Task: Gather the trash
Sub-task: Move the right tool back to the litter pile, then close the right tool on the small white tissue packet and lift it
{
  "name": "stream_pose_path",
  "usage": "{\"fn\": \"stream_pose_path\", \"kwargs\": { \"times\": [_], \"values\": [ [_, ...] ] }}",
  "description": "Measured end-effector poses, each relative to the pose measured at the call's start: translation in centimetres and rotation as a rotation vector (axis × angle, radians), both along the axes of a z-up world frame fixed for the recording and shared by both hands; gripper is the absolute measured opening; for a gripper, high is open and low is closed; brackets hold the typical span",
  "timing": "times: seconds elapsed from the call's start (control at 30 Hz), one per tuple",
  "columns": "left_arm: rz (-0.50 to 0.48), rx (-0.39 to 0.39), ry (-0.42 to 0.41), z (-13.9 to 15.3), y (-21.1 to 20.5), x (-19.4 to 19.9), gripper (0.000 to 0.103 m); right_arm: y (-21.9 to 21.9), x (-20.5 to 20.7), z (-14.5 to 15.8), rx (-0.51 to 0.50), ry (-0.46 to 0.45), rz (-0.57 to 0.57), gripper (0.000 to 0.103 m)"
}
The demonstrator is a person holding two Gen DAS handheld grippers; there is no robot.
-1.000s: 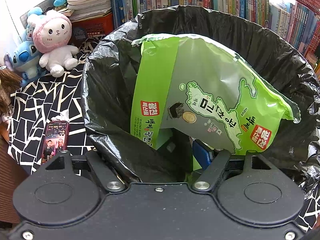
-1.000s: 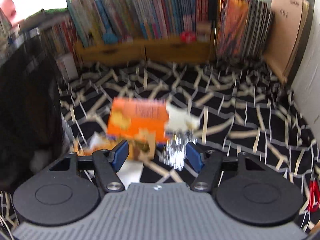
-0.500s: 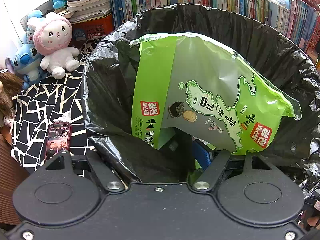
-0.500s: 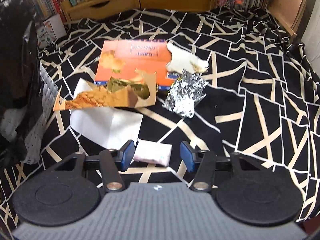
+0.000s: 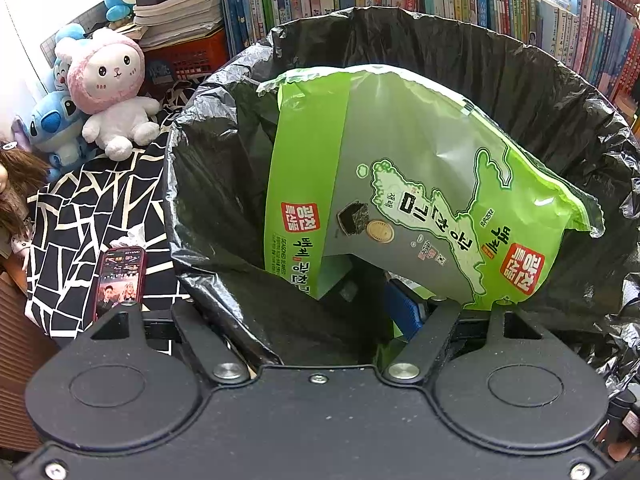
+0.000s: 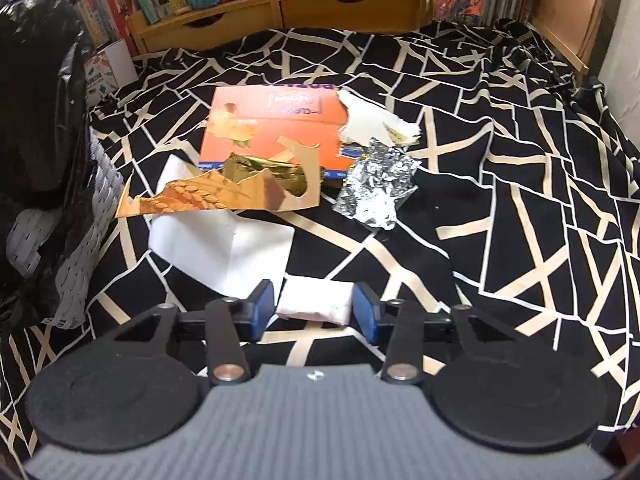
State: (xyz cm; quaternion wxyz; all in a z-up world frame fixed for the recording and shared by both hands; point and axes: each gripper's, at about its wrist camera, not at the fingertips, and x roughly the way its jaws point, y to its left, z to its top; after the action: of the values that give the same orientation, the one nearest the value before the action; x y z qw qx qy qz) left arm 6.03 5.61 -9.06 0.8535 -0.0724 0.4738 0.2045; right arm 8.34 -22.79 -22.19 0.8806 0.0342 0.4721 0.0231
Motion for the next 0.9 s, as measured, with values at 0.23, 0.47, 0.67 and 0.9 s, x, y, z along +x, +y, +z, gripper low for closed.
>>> {"fn": "stream_pose_path", "kwargs": {
  "times": [0.23, 0.47, 0.67, 0.9],
  "values": [
    [-0.004, 0.005, 0.003, 0.0, -0.1, 0.1, 0.074, 0.4, 0.2, -0.8, -0.01, 0.033, 0.008, 0.067],
    [-0.002, 0.004, 0.0, 0.1, -0.1, 0.1, 0.074, 0.2, 0.2, -0.2, 0.011, 0.035, 0.027, 0.048],
    [-0.002, -0.001, -0.003, 0.1, 0.0, 0.1, 0.074, 0.0, 0.1, 1.8, 0.025, -0.022, 0.041, 0.048],
    [0.001, -0.012, -0.012, 0.0, 0.3, 0.0, 0.074, -1.6, 0.9, 6.0, 0.034, -0.154, 0.033, 0.048]
  ]
}}
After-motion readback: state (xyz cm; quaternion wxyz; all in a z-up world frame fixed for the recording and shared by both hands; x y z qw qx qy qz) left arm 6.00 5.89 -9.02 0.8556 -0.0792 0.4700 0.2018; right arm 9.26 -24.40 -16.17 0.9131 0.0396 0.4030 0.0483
